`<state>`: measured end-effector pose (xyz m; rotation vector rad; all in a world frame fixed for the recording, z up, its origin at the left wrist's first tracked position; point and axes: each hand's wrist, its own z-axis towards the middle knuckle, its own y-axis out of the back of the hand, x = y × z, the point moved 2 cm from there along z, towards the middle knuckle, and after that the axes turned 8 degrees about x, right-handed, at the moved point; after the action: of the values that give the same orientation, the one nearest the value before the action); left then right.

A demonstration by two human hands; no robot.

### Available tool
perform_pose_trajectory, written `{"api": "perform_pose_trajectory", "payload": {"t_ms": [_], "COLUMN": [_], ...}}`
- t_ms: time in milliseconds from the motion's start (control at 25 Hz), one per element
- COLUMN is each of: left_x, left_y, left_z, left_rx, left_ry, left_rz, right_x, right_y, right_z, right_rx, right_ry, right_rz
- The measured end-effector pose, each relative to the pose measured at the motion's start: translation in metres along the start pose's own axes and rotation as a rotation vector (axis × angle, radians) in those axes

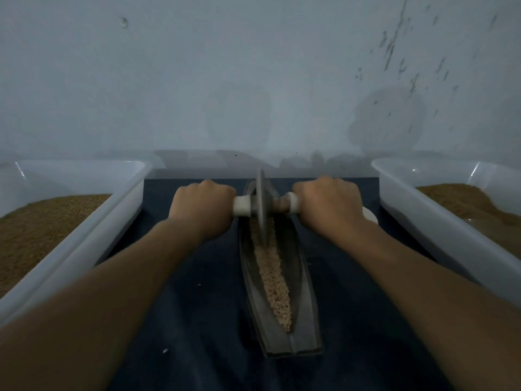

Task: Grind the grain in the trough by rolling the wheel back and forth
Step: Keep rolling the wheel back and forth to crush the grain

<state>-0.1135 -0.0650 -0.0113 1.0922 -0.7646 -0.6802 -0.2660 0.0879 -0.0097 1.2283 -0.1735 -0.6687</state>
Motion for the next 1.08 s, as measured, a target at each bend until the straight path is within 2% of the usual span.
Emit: {"api": "perform_pose_trajectory", "payload": {"t_ms": [40,120,320,520,640,680,760,920,1000,1080], "left_x": [0.002,0.004,0.007,-0.003,0.002,0.002,-0.002,-0.001,0.000,-0.004], "left_y": [0.001,0.003,0.010,0.004,0.011,0.012,0.006,0.002,0.002,-0.002], "left_z": [0.001,-0.019,-0.078,-0.025,0.007,0.002,-0.033,-0.089,-0.083,-0.059], "left_rx": [0.031,-0.012,-0.255,-0.147,0.020,0.020,-0.088,-0.311,-0.269,-0.168], "left_ry": [-0.013,-0.059,-0.191,0.001,0.018,0.020,0.008,-0.099,-0.087,-0.026], "left_rz": [-0.019,0.026,0.113,0.145,0.051,0.034,0.066,0.050,0.055,0.113], "right_x": [-0.001,-0.005,-0.017,-0.008,-0.006,-0.007,-0.008,-0.013,-0.012,-0.008], "right_y": [0.001,0.000,0.004,-0.023,-0.022,-0.019,-0.012,0.010,0.005,-0.006], "right_z": [0.003,-0.017,-0.076,-0.022,0.003,-0.001,-0.028,-0.079,-0.078,-0.054], "right_rx": [0.015,0.008,-0.229,-0.131,-0.087,-0.074,-0.070,-0.309,-0.283,-0.165], "right_ry": [0.002,0.033,0.133,0.000,-0.050,-0.044,0.012,0.169,0.145,0.056], "right_rz": [0.004,-0.005,-0.059,-0.013,0.002,-0.016,-0.028,-0.034,-0.037,-0.043]}}
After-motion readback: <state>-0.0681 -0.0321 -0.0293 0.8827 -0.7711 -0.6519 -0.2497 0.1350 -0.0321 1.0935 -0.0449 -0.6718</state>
